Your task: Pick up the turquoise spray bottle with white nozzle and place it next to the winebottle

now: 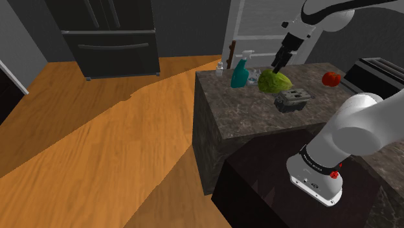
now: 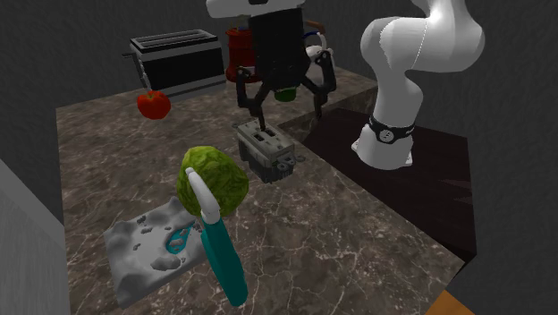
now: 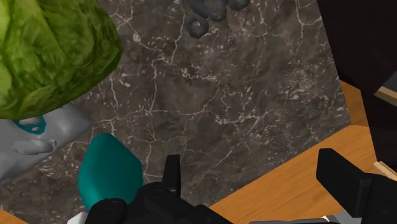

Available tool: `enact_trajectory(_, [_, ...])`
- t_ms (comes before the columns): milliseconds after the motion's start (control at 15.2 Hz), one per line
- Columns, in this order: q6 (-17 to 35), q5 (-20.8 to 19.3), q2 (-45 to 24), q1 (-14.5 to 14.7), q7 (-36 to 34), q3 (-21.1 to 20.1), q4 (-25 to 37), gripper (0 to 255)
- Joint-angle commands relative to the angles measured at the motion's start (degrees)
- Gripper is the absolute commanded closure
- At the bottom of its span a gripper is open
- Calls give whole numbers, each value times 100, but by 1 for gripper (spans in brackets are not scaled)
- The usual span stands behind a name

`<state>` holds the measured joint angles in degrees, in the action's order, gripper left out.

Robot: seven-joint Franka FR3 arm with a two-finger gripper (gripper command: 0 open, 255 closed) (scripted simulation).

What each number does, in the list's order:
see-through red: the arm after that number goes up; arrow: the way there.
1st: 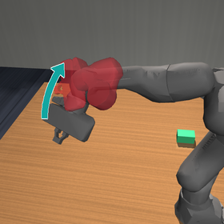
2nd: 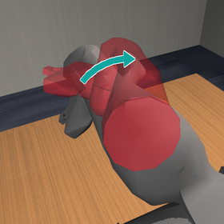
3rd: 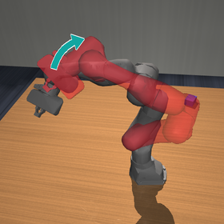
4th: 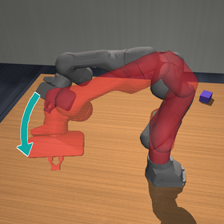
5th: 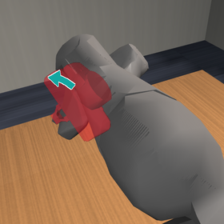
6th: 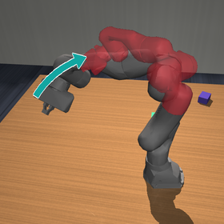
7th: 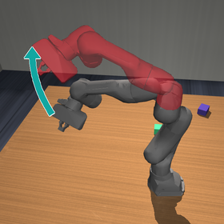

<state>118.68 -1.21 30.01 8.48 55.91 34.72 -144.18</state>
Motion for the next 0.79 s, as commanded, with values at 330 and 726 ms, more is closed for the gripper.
enact_trajectory(330, [636,1717,-1897,1459,3109,1801,1009,0])
enact_trajectory(726, [-391,4530,-4471,1396,6162,2110,2506,0])
